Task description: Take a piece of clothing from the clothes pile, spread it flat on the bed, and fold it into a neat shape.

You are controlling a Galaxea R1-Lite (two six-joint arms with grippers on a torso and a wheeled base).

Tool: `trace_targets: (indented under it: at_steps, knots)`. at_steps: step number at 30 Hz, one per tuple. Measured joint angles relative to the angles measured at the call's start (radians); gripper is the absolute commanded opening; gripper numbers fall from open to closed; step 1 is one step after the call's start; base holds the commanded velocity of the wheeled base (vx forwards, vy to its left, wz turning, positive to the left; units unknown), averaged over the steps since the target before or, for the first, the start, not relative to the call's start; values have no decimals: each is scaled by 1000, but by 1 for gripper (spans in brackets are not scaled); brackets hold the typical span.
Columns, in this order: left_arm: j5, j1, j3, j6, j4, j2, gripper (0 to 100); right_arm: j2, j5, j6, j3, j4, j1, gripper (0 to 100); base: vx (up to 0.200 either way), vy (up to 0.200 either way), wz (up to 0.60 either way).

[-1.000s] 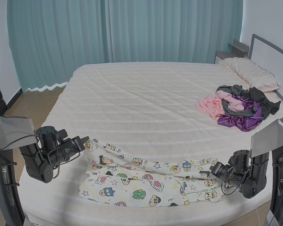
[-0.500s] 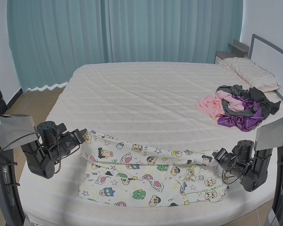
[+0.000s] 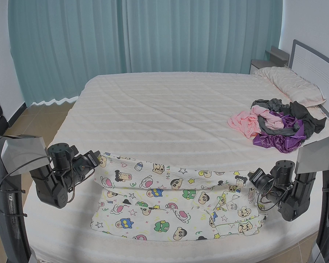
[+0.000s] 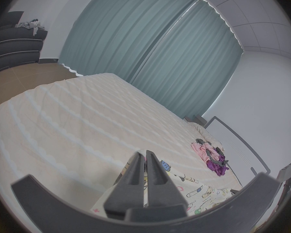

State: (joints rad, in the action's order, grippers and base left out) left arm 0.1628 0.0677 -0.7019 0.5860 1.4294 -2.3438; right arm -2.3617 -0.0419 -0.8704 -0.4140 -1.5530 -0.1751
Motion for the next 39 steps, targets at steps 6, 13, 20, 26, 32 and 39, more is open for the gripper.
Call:
trace_targets:
  at_steps: [6, 13, 20, 26, 32, 39]
  knots:
    - [0, 1, 61, -4, 23, -4, 0, 10, 10, 26, 61, 0, 2, 0, 0, 0, 0]
    - [4, -5, 194, -9, 121, -20, 0, 15, 40, 114, 130, 0, 0, 0, 0, 0, 0]
    - [32, -13, 324, -70, 124, -46, 0, 9, 53, 201, 191, 0, -8, 0, 0, 0, 0]
    - [40, -18, 382, -193, 124, -96, 0, -13, 54, 285, 232, 0, -13, 0, 0, 0, 0]
    - [40, -22, 399, -220, 124, -130, 0, -35, 53, 314, 259, 0, -24, 0, 0, 0, 0]
    - [44, -24, 411, -214, 124, -144, 100, -43, 50, 314, 268, 0, -27, 100, 0, 0, 0]
